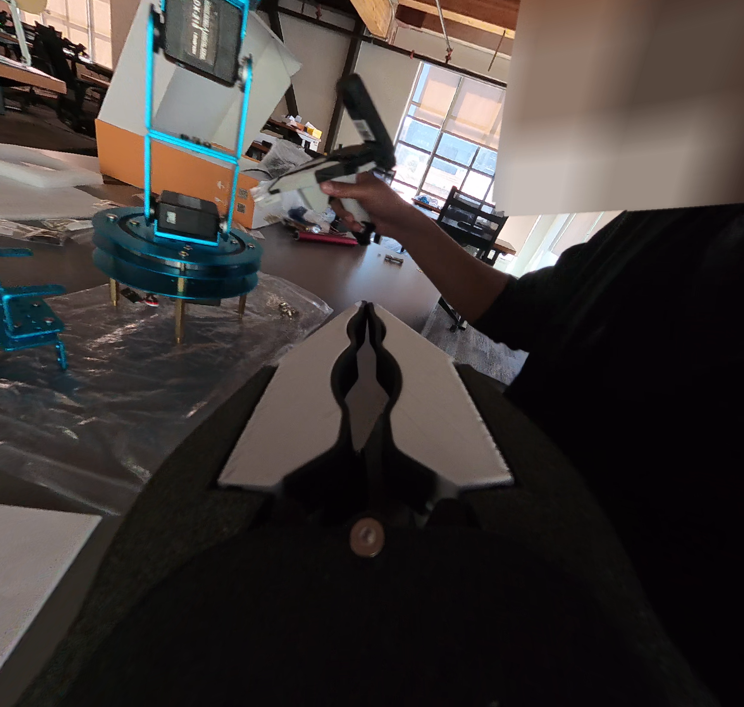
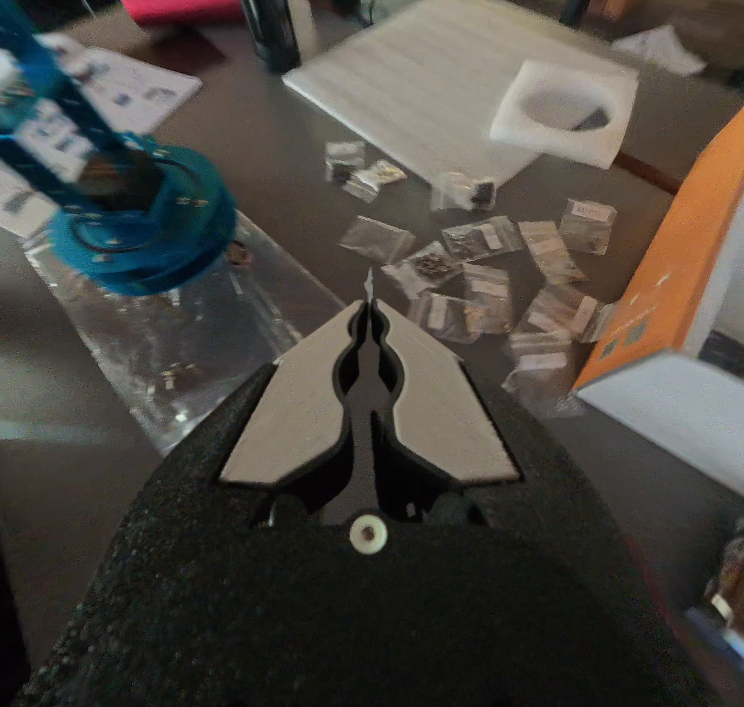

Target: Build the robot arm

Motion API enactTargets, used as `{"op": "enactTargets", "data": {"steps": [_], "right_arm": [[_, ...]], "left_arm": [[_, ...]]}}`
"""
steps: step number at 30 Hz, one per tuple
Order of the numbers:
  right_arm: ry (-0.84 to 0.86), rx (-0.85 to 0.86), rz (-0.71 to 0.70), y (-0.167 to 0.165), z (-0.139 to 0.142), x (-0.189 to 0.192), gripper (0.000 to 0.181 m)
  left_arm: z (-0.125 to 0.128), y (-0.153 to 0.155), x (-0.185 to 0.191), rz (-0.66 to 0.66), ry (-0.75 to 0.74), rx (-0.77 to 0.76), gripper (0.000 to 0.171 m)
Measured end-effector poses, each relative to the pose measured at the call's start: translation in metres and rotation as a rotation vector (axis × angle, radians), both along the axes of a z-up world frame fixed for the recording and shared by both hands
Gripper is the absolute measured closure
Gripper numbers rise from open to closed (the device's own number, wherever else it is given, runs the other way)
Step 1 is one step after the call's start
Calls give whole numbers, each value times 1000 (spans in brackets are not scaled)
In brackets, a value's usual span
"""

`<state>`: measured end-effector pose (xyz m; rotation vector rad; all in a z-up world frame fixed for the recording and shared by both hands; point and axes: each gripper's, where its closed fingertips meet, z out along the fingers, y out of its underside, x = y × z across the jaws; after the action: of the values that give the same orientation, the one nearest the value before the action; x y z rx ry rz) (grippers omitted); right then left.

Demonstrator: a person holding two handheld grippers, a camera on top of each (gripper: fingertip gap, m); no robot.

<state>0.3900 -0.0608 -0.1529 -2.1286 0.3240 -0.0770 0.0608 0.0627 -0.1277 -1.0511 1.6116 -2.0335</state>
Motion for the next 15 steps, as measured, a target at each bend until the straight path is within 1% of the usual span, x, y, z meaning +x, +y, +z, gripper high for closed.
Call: {"op": "enactTargets", "data": {"steps": [1, 2, 4, 5, 6, 7, 9, 11, 13, 14, 15], "right_arm": [[29, -18, 8, 11, -3, 17, 181], [75, 7, 29, 26, -1, 28, 181], [231, 75, 98, 59, 5, 39, 181], [304, 88, 77, 72, 2, 51, 181], [348, 68, 46, 83, -7, 64, 181], [349, 34, 32, 91, -18, 73, 181], [282, -75, -16, 98, -45, 89, 181], [191, -167, -74, 95, -64, 104, 181], [66, -243, -162, 84, -72, 123, 181], [-9, -290, -213, 77, -73, 133, 173], [-96, -345, -235, 72, -72, 139, 164]], "left_arm": [[1, 2, 4, 6, 8, 2, 171], [1, 3, 8, 7, 19, 4, 171], [0, 4, 13, 4, 40, 10, 171], [0, 4, 15, 2, 47, 13, 171], [-1, 3, 16, -2, 53, 17, 171], [-2, 2, 16, -7, 60, 25, 171], [-6, 1, 17, -2, 71, 54, 171], [-11, 3, 18, 19, 84, 90, 171], [-15, 4, 20, 31, 101, 108, 171], [-16, 5, 20, 32, 108, 107, 171], [-17, 5, 20, 30, 113, 104, 171]]}}
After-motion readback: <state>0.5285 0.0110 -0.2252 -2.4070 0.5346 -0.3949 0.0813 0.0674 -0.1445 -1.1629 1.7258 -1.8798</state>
